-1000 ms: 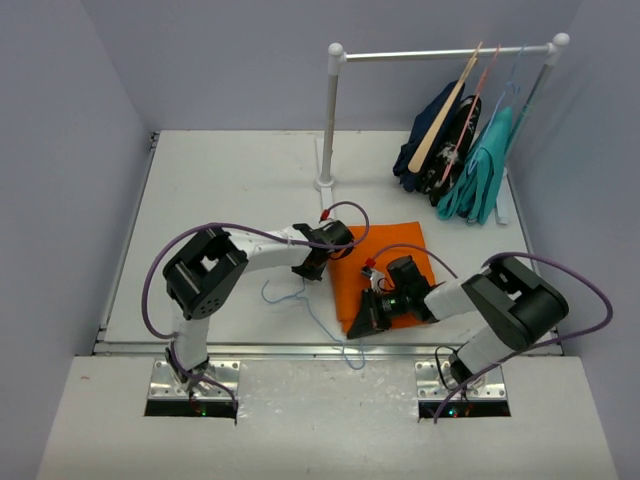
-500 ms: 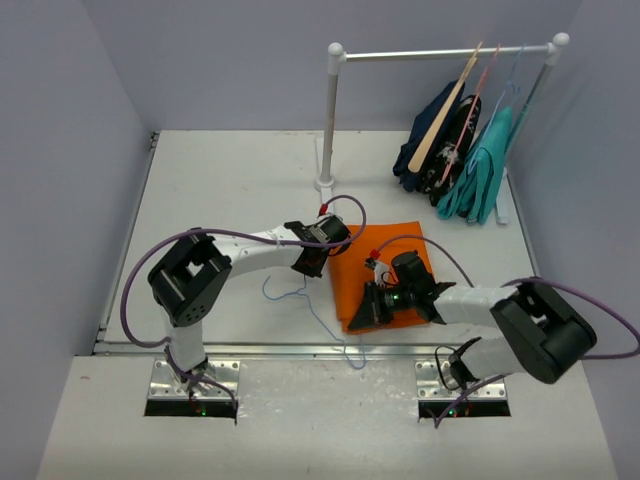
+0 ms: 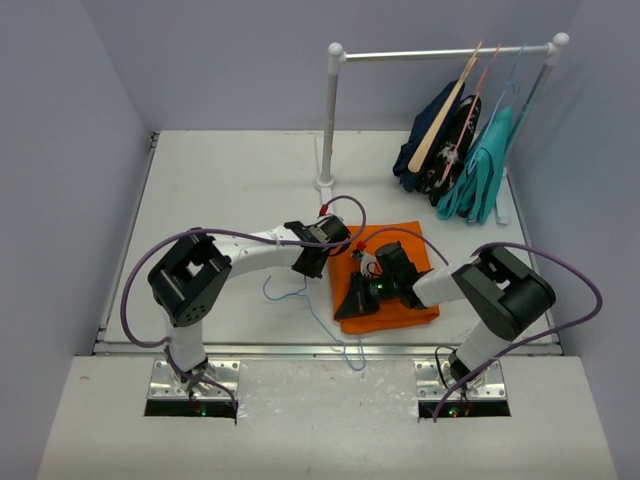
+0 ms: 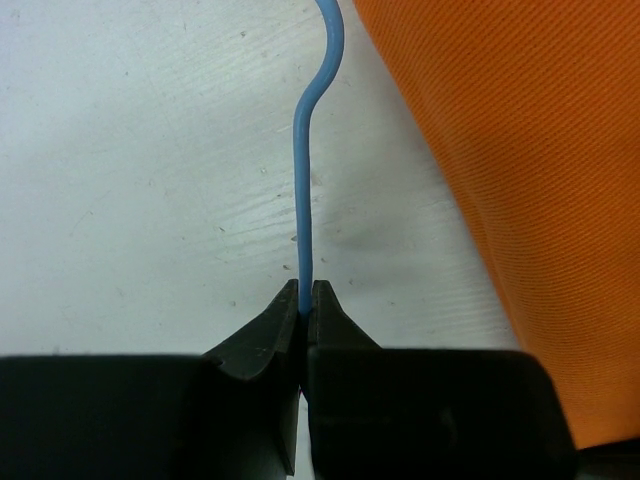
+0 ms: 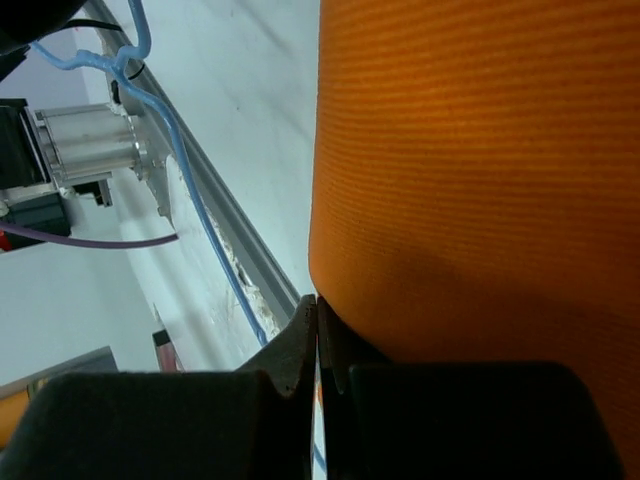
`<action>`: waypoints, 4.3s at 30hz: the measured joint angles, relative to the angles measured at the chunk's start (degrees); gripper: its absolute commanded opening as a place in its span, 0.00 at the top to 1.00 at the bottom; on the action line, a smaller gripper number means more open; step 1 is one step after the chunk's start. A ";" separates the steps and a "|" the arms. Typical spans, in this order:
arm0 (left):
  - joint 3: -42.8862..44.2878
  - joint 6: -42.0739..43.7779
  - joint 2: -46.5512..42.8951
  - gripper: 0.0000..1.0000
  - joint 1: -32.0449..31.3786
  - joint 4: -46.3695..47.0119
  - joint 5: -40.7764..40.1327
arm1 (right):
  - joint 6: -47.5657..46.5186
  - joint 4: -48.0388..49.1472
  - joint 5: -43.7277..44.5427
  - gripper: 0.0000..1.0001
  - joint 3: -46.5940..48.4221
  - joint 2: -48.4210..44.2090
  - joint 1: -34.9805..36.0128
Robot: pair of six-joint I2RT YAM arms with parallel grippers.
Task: Place the trousers on the hanger
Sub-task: Place the trousers on the hanger, then place the hanger at the clothesline.
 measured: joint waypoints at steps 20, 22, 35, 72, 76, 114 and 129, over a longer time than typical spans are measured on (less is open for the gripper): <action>3.08 -1.39 -0.14 1.00 0.00 -3.21 2.72 | -10.72 -6.24 7.23 0.50 -1.82 -16.30 10.34; 4.00 -1.41 -0.14 1.00 0.00 -4.12 2.71 | -11.53 -6.33 8.09 0.53 -0.87 -12.81 12.75; 5.86 -2.25 -0.20 0.43 0.48 -6.40 0.52 | -9.91 2.78 12.98 1.00 -0.56 -5.04 18.22; -10.75 -18.16 -63.00 0.00 14.32 4.06 -15.78 | 10.13 36.57 -1.79 1.00 -10.65 -20.09 6.96; -23.74 -18.09 -62.49 0.00 14.32 4.39 -10.73 | 11.31 36.82 -2.89 1.00 -10.63 -23.50 4.46; -38.16 -22.55 -52.18 0.26 5.35 49.14 21.92 | 21.44 30.92 -10.08 1.00 -0.46 -34.48 -11.57; -34.39 -14.56 -63.83 0.22 5.35 24.83 3.69 | 23.73 29.66 -13.72 1.00 10.79 -33.76 -18.85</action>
